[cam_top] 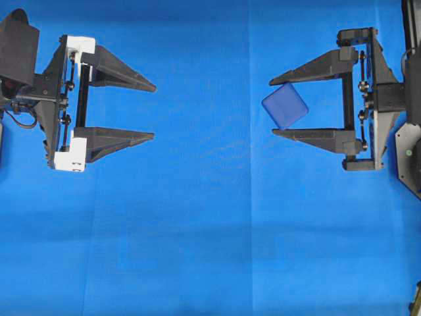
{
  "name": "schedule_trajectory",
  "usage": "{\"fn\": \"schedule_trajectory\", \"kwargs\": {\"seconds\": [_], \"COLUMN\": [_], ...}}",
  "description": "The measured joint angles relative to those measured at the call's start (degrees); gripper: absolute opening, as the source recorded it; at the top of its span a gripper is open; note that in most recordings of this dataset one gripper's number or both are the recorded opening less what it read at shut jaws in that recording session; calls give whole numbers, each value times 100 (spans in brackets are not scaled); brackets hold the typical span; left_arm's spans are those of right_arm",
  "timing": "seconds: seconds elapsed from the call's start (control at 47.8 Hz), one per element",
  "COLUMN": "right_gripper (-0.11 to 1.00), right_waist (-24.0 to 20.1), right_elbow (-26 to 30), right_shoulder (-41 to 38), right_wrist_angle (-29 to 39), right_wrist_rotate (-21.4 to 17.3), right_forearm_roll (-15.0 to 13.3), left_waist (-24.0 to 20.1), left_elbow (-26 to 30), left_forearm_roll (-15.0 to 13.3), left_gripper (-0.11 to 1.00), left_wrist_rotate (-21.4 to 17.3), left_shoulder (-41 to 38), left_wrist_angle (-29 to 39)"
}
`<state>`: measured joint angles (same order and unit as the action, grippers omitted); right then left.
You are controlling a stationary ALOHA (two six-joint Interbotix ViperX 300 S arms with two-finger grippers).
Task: Handover the blue block to the right arm after grasping it with the left arm, then place it in the designated position.
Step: 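Carry the cube with the right gripper toward the table center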
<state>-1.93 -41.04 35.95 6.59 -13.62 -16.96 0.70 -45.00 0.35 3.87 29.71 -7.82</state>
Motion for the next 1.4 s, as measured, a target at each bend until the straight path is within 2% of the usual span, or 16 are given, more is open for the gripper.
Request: {"fn": "schedule_trajectory", "kwargs": {"seconds": [1.401], "right_gripper": [48], "right_waist": [9], "right_elbow": [0], "right_shoulder": [9], "right_wrist_angle": [123], "right_wrist_rotate": [-35], "right_forearm_roll": [0], "left_waist": [35], "left_elbow": [9], "left_forearm_roll": [9], "left_gripper": [91], "left_wrist_rotate": [0], "left_shoulder": [-26], "left_wrist_angle": [0]}}
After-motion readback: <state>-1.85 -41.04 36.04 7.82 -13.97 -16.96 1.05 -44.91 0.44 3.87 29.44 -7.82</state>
